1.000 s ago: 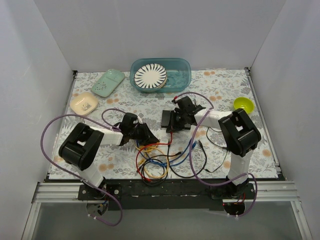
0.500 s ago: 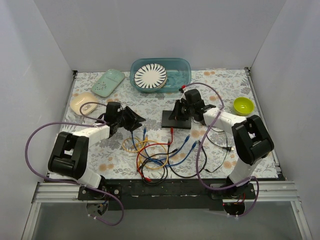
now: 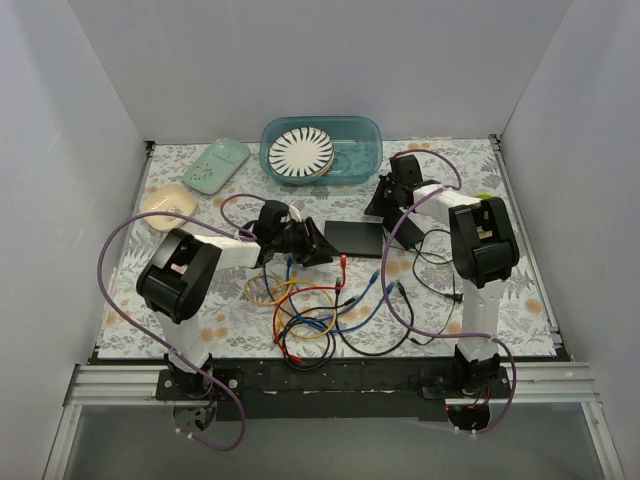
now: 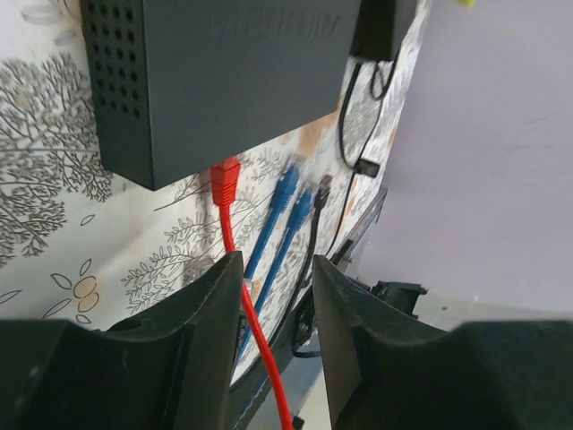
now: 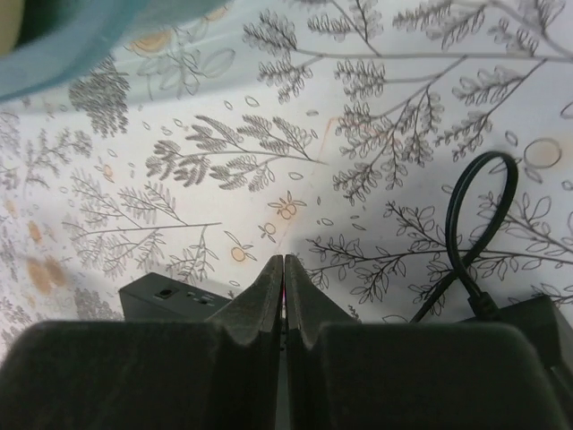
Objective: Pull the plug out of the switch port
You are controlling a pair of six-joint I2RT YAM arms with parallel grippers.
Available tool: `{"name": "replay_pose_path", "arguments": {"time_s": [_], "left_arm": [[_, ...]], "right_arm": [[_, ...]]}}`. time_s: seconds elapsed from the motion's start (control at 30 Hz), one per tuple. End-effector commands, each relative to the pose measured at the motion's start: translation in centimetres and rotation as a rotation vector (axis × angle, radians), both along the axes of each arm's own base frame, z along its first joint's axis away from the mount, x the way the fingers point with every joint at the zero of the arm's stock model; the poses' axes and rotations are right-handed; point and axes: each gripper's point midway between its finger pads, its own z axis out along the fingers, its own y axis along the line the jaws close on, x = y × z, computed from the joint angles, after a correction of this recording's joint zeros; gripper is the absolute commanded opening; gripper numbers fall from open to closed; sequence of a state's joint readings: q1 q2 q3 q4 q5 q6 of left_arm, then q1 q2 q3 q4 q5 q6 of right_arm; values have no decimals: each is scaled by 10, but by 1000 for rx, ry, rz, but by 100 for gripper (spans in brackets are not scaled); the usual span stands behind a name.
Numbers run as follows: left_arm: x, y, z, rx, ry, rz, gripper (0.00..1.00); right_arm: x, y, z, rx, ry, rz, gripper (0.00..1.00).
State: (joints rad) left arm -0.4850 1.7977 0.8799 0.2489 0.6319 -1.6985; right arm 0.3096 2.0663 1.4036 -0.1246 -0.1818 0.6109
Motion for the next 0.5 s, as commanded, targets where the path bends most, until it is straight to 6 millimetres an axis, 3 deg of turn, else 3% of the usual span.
{"name": "replay_pose_path", "arguments": {"time_s": [0.0, 0.3, 0.47], "left_arm": [[-11, -11, -10, -9, 11, -46, 36], [-16, -5, -53, 58, 88, -40, 37], [-12, -7, -60, 56, 98, -27, 37]], "right_arm": [[-12, 5, -2, -16, 27, 34, 9], [-66, 2, -20, -35, 82, 78, 9], [-87, 5, -27, -45, 99, 102, 9]]}}
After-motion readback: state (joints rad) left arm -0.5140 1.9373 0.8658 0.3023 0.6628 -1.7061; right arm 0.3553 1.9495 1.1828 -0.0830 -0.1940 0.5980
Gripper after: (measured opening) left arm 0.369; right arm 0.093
